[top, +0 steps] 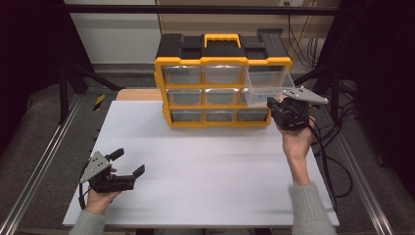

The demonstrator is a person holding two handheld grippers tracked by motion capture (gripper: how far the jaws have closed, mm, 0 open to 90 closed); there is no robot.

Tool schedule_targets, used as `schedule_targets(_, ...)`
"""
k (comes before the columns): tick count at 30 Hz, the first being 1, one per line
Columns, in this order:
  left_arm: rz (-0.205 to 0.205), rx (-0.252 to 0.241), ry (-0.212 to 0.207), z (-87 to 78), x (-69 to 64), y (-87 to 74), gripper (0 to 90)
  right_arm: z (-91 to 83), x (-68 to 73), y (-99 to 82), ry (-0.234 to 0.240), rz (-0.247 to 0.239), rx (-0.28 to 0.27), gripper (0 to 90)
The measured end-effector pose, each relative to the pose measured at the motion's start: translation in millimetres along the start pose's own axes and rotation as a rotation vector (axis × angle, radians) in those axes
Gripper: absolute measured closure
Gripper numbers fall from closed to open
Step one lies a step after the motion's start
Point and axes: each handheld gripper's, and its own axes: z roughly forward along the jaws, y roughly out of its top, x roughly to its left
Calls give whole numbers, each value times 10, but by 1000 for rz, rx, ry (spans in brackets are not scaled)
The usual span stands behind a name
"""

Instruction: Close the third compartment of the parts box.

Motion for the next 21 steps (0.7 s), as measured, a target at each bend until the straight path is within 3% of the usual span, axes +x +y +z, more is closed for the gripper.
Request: schedule_targets(21, 0, -2, 2, -4, 2, 3, 18, 186, -52, 31, -28, 11, -5, 900)
